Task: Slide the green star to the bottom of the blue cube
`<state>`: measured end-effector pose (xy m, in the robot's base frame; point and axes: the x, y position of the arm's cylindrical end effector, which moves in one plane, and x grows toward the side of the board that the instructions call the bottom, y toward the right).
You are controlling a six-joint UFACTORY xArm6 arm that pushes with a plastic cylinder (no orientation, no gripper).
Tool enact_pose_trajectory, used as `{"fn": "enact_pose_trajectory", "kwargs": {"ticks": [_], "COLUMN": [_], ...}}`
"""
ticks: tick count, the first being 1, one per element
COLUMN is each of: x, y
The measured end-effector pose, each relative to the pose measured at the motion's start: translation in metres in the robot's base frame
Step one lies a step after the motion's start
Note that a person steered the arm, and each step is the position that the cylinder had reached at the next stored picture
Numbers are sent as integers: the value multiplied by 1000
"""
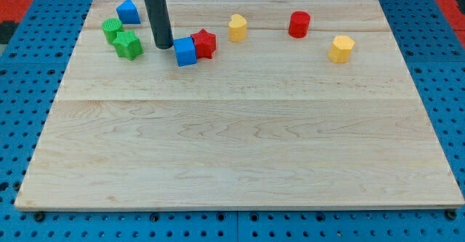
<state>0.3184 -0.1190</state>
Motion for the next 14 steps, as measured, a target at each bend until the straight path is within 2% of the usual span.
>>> {"fn": "enact_pose_trajectory", "kwargs": {"ticks": [2,3,5,6,7,8,9,11,12,13,14], "x": [82,89,89,102,93,47,29,-13,-13,3,54], "y": [84,94,66,7,-92,-156,-182,-125,-86,-64,-13]}}
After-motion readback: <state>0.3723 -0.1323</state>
